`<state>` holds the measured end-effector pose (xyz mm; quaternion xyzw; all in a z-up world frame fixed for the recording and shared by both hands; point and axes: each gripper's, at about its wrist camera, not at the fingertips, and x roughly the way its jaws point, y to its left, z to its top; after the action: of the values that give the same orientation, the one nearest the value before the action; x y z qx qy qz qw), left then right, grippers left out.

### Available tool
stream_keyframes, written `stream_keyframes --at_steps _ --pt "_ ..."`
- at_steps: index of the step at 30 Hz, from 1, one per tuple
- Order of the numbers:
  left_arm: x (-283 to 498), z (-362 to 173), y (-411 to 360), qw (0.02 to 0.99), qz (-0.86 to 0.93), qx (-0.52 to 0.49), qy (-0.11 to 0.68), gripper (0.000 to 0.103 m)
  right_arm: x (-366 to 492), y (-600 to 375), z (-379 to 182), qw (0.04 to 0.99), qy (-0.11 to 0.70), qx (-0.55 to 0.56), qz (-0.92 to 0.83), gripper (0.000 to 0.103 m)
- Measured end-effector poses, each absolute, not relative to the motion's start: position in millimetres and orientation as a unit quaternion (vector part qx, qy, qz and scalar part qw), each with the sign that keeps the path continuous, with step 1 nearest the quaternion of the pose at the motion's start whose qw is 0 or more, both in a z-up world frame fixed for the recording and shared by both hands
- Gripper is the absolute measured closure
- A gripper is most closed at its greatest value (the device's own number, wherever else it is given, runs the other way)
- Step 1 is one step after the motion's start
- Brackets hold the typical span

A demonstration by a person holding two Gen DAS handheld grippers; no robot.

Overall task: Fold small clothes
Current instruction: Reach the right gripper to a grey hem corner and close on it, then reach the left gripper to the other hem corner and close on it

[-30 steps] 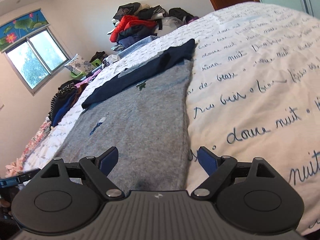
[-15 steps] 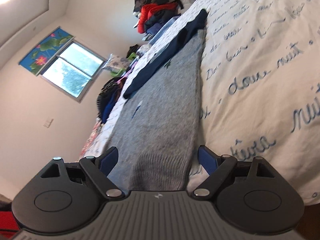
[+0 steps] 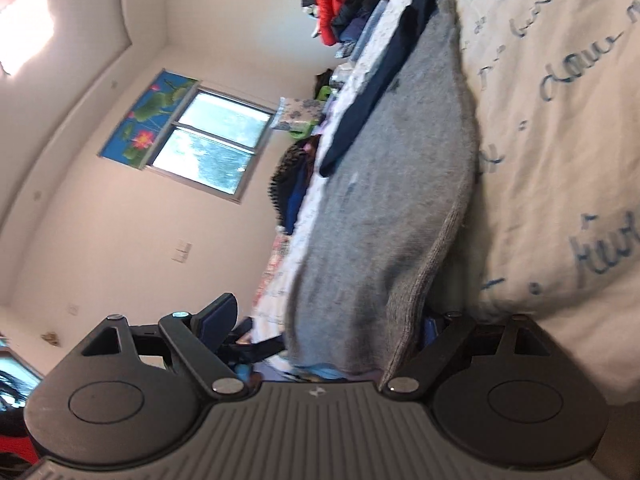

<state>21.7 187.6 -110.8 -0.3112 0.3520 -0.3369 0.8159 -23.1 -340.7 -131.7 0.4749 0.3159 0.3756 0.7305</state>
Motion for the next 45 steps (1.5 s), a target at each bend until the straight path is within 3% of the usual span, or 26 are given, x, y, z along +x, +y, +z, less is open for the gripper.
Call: stream_keyframes --at_steps 7,11,13,19,21,23,33,40,45 --pt "19.5 -116.1 192.9 0.810 -0.338 -0.332 0.345 0.007 -16.0 -329.2 -127.9 0.758 0.333 0.448 0.337 0.025" --pt "20.4 -115.4 192.1 0.810 -0.334 -0.334 0.347 0.007 -14.1 -327.1 -133.0 0.769 0.353 0.433 0.311 0.064" --pt "20.1 -114.3 194.8 0.810 -0.335 -0.333 0.349 0.007 -15.9 -328.9 -137.2 0.767 0.356 0.436 0.307 0.070" --pt "11.8 -121.3 210.8 0.800 -0.339 -0.358 0.343 0.008 -23.0 -329.6 -136.0 0.774 0.365 0.415 0.310 0.070" --pt "10.5 -121.8 207.4 0.803 -0.337 -0.347 0.349 0.012 -22.8 -325.5 -134.8 0.777 0.370 0.405 0.310 0.077" --pt "8.4 -120.8 203.0 0.806 -0.341 -0.327 0.356 0.013 -22.6 -322.7 -133.5 0.780 0.381 0.391 0.305 0.090" --pt "3.5 -132.6 213.5 0.781 -0.357 -0.358 0.368 0.018 -23.0 -319.6 -139.7 0.780 0.392 0.386 0.300 0.091" --pt "7.6 -117.8 198.4 0.774 -0.386 -0.385 0.323 0.018 -19.9 -315.4 -135.8 0.781 0.393 0.382 0.298 0.091" --pt "13.3 -122.9 195.8 0.792 -0.337 -0.350 0.370 0.019 -20.7 -316.6 -138.0 0.780 0.392 0.386 0.297 0.091"
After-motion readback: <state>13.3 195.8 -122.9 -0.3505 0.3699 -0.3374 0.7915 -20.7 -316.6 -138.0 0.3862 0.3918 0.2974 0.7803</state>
